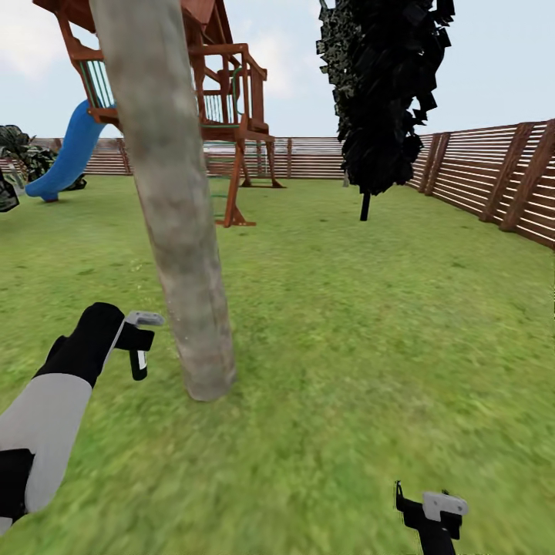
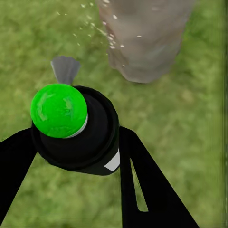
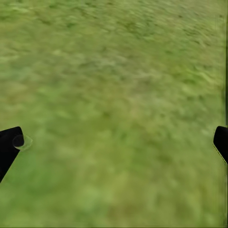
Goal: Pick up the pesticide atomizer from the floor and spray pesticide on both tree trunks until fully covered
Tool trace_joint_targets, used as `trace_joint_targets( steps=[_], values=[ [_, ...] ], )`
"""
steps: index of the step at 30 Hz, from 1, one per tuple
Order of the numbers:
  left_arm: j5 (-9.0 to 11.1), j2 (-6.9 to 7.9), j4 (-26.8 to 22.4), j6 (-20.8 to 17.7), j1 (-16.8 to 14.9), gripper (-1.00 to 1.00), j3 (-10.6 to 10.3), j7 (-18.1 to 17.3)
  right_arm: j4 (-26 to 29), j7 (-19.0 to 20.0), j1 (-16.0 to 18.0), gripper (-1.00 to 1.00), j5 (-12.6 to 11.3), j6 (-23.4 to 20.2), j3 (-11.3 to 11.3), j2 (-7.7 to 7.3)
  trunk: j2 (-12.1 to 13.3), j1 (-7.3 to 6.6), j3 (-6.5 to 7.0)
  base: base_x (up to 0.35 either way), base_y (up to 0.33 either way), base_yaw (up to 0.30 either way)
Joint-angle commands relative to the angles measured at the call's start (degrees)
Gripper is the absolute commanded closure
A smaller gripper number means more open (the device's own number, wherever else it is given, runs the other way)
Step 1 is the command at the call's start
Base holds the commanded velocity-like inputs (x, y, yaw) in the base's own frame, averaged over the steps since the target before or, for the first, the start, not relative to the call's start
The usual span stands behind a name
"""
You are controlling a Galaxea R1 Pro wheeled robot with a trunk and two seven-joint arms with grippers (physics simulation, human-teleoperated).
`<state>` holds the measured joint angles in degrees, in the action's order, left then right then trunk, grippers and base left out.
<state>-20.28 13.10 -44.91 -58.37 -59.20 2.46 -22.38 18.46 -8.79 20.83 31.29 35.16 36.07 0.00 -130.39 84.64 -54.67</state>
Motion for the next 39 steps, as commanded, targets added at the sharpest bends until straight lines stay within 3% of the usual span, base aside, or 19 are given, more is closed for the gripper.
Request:
trace_joint_targets(
  steps=[1,10,27,39],
  values=[
    [-0.02,0.0,0.0,0.01,-0.01,1.0,0.0,-0.03,0.0,0.0,0.0,-1.0,0.0,0.0,-0.02,0.0,0.0,0.0,0.0,-0.067,-0.275,0.005],
    [0.07,-0.17,0.0,0.01,0.26,1.0,0.06,-0.03,0.0,0.0,0.0,-1.0,0.0,0.0,-0.04,0.0,0.0,0.0,0.0,-0.179,-0.217,0.208],
    [-0.11,-0.28,0.0,0.01,0.48,1.0,-0.08,-0.03,0.0,0.0,0.0,-1.0,0.01,0.01,0.05,-0.04,0.0,0.0,0.0,0.161,-0.201,0.017],
    [-0.11,-0.26,0.09,0.02,0.48,1.0,0.0,-0.03,0.0,0.0,0.0,-1.0,0.0,0.0,0.0,0.0,0.0,0.0,0.0,0.042,-0.274,0.263]
  ],
)
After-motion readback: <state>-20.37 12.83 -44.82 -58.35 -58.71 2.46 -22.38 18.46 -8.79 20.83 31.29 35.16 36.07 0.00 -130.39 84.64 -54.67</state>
